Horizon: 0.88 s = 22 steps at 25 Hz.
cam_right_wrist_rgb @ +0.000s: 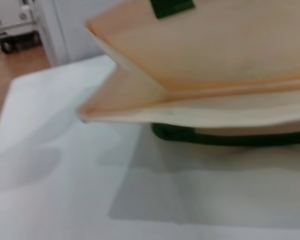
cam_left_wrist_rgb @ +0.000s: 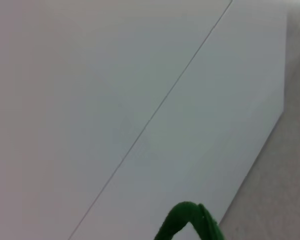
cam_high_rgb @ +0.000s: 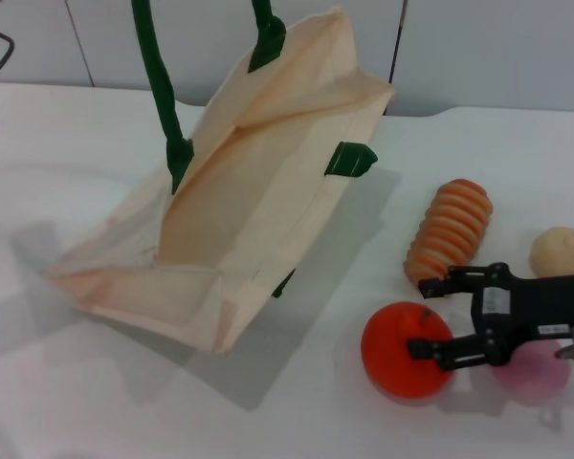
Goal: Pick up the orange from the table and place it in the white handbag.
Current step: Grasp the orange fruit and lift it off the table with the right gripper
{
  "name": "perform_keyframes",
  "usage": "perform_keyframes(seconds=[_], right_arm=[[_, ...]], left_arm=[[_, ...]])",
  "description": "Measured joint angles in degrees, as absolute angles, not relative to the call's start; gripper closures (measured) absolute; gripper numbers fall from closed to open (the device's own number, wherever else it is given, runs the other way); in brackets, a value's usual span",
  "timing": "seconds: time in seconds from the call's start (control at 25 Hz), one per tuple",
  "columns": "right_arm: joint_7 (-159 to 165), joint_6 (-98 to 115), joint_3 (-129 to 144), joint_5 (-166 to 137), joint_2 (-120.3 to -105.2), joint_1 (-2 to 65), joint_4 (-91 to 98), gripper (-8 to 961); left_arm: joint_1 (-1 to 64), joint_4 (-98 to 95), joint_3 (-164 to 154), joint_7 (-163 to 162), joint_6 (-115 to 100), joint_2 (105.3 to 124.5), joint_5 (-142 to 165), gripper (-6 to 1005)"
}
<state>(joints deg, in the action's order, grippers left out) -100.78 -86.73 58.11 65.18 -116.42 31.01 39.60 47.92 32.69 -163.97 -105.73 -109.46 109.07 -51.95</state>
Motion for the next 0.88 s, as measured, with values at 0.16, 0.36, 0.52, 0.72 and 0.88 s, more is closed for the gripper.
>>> perform_keyframes(seconds=[0.16, 0.36, 0.52, 0.72, 0.88], right_arm=[[-100.79, -83.81, 59.90, 65.19, -116.44, 32.63, 37.16, 69], [-100.72, -80.76, 62.82, 64.90, -116.45, 33.57, 34.98, 70], [-100.69, -80.91, 63.62, 65.01, -116.40, 33.58, 34.99, 71], [-100.11, -81.13, 63.75, 64.95, -116.38, 33.58, 35.28, 138], [-100.01, -81.75, 63.78, 64.88, -116.33, 33.58, 35.60, 236]], left_arm=[[47.97, 32.69, -164.00, -105.73, -109.35, 109.07, -51.95, 889], [47.97, 32.69, -164.00, -105.73, -109.33, 109.07, -51.94, 889], [47.90, 32.69, -164.01, -105.73, -109.33, 109.07, -51.92, 889], [47.89, 32.69, -164.01, -105.73, -109.33, 109.07, -51.89, 890], [47.82, 32.69, -164.01, -105.73, -109.33, 109.07, -51.86, 890]])
